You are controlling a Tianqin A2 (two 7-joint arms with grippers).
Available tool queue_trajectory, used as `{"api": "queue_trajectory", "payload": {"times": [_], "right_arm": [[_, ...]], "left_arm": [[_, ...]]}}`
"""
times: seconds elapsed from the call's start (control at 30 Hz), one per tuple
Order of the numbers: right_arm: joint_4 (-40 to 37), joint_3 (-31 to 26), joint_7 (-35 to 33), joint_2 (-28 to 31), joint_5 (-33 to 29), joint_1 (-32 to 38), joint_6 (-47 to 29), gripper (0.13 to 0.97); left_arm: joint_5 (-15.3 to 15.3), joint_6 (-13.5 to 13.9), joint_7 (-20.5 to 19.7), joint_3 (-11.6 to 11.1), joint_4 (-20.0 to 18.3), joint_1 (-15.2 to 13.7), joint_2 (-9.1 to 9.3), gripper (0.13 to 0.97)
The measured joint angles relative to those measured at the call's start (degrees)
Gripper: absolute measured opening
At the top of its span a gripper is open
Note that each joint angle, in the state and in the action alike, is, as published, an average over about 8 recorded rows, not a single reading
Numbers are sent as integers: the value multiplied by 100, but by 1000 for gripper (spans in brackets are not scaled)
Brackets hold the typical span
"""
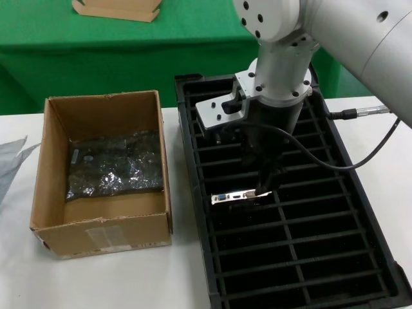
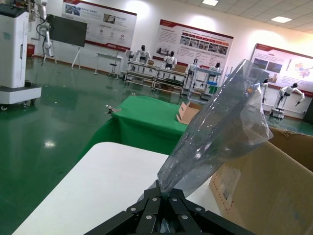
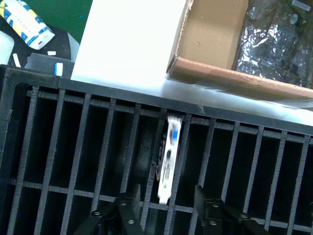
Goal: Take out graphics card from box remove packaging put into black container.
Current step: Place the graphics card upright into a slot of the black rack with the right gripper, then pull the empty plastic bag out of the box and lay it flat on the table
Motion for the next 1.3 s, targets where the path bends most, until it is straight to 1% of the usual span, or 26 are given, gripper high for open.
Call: {"api": "queue_trajectory", "payload": {"times": [0.27,0.3,0.57,0.7,0.77,0.87,0.97,1.1,1.17,1.3], "right_arm": [[-18,0,29,0,20,2,0,511],[-27,0,34,0,28,8,0,511],[-153,7,77,0,145,127,4,718],[-170,121,136,39,189,224,54,718],[-64,247,208,116,171,240,117,755],[289,500,383,320,96,186,258,811],[826,770,614,607,-7,39,436,866],[1625,1119,913,1032,-151,-282,690,897],[2036,1302,1046,1252,-215,-493,823,917],[2779,1681,1234,1687,-295,-1001,1100,948]], "left_arm": [[20,-22,4,25,-10,-16,-9,139],[23,-26,4,29,-13,-18,-10,139],[80,-96,-11,89,-47,-62,-18,139],[118,-158,-60,129,-154,-62,-25,139],[137,-213,-121,148,-286,-30,-23,139],[161,-344,-273,167,-621,81,0,142],[176,-534,-487,169,-1118,268,44,146],[212,-852,-828,181,-1924,564,118,151],[253,-1040,-1021,210,-2372,706,152,169],[401,-1464,-1431,347,-3247,930,192,205]]}}
